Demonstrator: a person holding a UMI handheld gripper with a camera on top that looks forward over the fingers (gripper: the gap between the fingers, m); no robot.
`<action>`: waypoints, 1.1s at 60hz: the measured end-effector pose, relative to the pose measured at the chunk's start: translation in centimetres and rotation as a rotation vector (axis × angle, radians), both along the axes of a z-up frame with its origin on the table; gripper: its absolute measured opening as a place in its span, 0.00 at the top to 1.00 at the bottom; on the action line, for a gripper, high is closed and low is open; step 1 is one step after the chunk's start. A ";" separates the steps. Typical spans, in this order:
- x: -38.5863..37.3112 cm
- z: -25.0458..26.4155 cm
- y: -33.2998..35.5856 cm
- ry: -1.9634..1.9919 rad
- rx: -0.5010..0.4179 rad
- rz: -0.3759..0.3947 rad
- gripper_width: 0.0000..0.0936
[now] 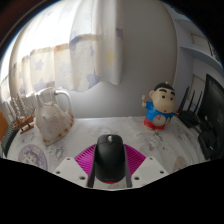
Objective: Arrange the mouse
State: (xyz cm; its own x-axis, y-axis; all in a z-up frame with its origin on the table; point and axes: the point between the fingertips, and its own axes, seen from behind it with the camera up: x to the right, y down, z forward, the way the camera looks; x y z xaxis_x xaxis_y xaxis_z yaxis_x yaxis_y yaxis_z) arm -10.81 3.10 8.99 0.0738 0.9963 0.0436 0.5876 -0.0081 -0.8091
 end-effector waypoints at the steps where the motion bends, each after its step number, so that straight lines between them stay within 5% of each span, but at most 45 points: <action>1: 0.2 1.1 -0.9 0.013 -0.010 0.006 0.54; 14: 3.9 5.8 -17.7 0.044 -0.129 0.126 0.54; 27: 6.1 -2.6 -32.0 -0.031 -0.130 0.196 0.54; 39: 7.1 -9.4 -33.6 -0.124 -0.071 0.146 0.50; 42: 7.3 -9.9 -33.6 -0.149 -0.066 0.153 0.43; 47: 7.5 -8.1 -33.1 -0.154 -0.056 0.151 0.09; 66: 18.6 7.8 -31.0 -0.191 -0.059 0.119 0.09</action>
